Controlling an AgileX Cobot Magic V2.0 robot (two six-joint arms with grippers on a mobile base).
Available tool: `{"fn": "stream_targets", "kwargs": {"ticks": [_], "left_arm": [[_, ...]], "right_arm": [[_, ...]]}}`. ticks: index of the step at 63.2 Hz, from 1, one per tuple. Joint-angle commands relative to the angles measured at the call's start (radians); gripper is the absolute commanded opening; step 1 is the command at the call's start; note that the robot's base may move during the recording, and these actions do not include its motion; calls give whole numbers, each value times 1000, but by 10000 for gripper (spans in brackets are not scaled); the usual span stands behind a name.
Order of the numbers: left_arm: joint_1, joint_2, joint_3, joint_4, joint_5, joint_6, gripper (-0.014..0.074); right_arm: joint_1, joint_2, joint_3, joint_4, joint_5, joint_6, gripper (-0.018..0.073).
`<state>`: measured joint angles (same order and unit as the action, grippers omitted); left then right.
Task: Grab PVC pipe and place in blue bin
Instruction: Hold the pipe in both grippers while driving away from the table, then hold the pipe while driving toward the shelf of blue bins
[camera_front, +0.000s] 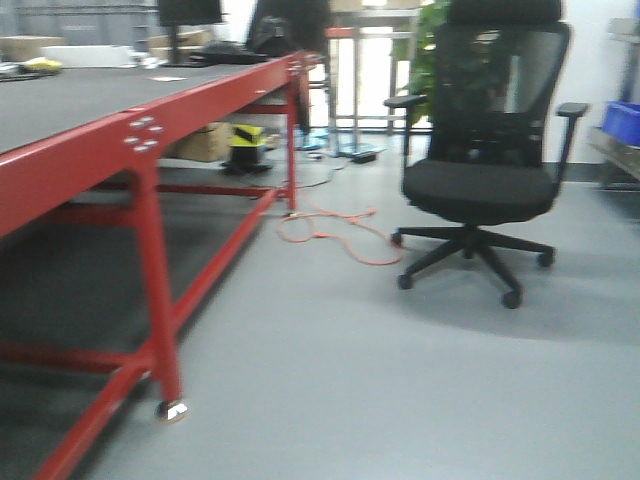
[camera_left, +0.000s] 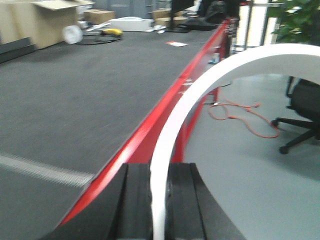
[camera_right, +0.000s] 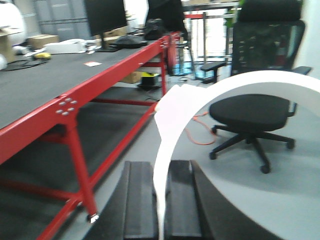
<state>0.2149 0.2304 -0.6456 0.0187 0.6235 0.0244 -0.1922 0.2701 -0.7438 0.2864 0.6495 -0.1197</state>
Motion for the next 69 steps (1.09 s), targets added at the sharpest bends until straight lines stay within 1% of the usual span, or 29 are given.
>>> {"fn": "stream_targets", "kwargs": {"ticks": [1, 69], "left_arm": [[2, -4, -2, -6, -23, -2, -111], [2, -4, -2, -6, -23, -2, -111]], "right_arm": [[3, -1, 2, -3, -22, -2, -168], [3, -1, 2, -3, -22, -2, -168]]}}
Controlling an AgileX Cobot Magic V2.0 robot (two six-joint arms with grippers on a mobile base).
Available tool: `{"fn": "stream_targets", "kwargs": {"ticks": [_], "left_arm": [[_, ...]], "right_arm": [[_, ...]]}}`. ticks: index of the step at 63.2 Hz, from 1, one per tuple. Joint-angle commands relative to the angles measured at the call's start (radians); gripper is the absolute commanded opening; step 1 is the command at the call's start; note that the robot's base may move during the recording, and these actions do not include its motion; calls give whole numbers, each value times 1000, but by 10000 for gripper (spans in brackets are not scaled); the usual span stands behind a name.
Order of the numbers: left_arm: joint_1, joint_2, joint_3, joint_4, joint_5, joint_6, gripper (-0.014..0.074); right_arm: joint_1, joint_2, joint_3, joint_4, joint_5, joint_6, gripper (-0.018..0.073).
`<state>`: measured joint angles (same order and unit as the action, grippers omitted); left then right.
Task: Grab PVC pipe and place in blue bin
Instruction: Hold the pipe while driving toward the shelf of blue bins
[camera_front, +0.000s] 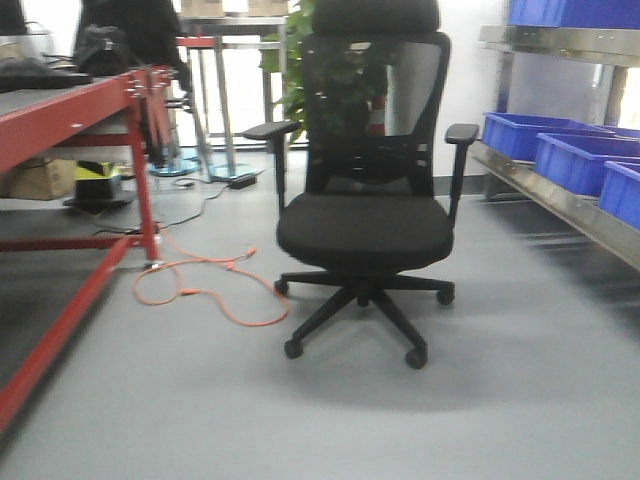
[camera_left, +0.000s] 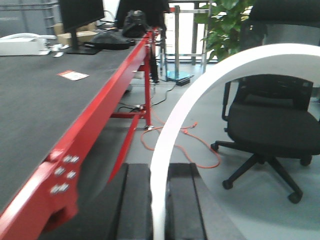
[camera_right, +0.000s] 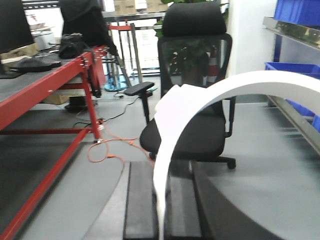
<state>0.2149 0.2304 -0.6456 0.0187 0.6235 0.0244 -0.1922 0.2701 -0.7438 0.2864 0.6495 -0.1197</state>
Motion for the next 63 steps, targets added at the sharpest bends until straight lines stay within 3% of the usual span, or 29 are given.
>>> {"fn": "stream_targets", "kwargs": {"ticks": [1, 63], "left_arm": [[2, -4, -2, -6, -23, -2, -111], [2, -4, -2, -6, -23, -2, -111]], "right_arm": [[3, -1, 2, -3, -22, -2, -168], [3, -1, 2, -3, -22, -2, -168]]}}
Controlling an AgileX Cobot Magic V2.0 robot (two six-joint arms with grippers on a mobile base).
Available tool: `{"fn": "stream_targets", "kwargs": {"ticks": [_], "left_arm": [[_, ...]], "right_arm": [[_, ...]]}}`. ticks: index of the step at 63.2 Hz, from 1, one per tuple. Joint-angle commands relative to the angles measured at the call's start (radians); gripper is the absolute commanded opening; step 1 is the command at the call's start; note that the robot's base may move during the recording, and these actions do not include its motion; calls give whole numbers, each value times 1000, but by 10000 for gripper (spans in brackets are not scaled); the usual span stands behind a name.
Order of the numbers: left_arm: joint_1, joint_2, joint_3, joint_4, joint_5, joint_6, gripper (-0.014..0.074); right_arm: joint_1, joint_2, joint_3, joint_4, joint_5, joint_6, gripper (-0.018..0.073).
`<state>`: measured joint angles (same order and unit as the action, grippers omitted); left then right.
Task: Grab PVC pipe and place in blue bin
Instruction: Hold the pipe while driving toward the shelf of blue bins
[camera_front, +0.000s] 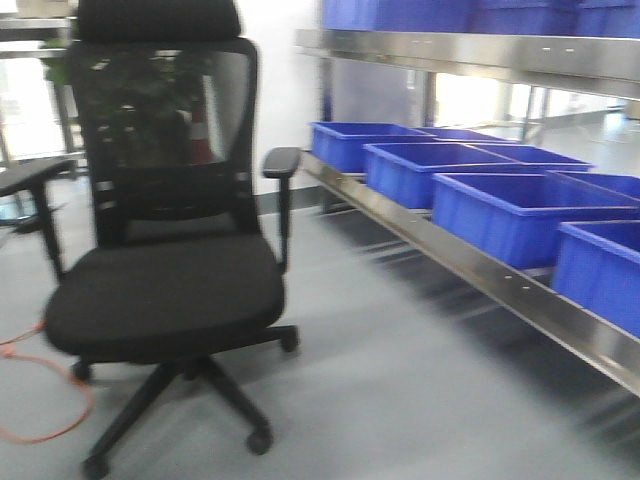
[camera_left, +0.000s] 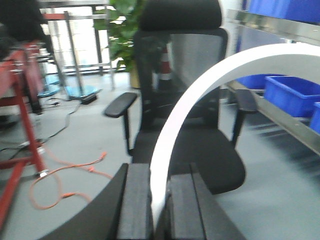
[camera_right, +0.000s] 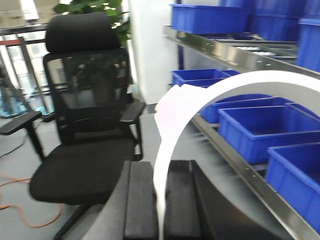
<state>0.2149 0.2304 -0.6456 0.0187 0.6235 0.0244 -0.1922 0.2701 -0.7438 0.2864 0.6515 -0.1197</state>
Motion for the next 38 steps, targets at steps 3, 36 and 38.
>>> {"fn": "stream_targets", "kwargs": {"ticks": [3, 36, 38], "left_arm": [[2, -4, -2, -6, -23, -2, -111], [2, -4, -2, -6, -23, -2, -111], [2, -4, -2, -6, -23, -2, -111]], "right_arm": [[3, -1, 2, -3, -24, -2, -168], [3, -1, 2, -3, -24, -2, -168], [3, -1, 2, -3, -24, -2, -168]]}}
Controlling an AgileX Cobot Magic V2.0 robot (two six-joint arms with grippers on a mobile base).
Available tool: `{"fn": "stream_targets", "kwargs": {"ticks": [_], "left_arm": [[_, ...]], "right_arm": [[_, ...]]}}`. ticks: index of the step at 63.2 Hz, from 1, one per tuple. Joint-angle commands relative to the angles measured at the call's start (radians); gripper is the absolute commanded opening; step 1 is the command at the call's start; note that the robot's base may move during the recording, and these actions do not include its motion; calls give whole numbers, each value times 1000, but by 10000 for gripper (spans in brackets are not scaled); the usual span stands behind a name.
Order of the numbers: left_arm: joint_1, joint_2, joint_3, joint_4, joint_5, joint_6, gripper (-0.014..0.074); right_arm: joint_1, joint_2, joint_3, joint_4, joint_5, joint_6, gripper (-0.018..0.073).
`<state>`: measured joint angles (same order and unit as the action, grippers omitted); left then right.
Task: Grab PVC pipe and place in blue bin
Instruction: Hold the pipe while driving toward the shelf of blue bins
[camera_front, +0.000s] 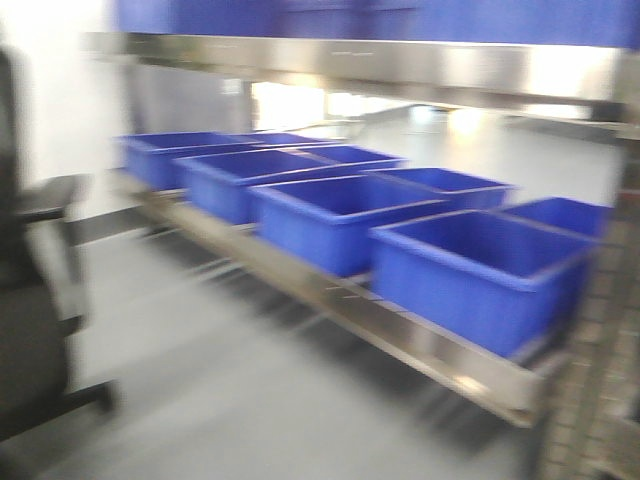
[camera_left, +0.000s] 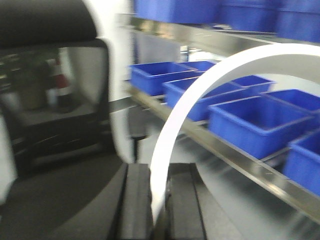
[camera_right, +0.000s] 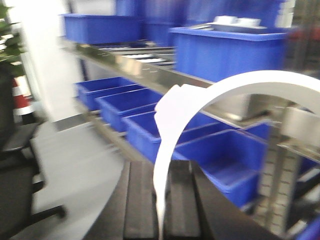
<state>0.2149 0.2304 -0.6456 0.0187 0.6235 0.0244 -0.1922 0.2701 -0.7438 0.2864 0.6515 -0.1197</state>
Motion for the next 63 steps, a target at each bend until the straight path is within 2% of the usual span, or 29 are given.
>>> {"fn": "stream_targets", "kwargs": {"ticks": [1, 63], "left_arm": [[2, -4, -2, -6, -23, -2, -111], [2, -4, -2, -6, -23, -2, -111]], "right_arm": [[3, -1, 2, -3, -24, -2, -168], [3, -1, 2, -3, -24, -2, -168]]}}
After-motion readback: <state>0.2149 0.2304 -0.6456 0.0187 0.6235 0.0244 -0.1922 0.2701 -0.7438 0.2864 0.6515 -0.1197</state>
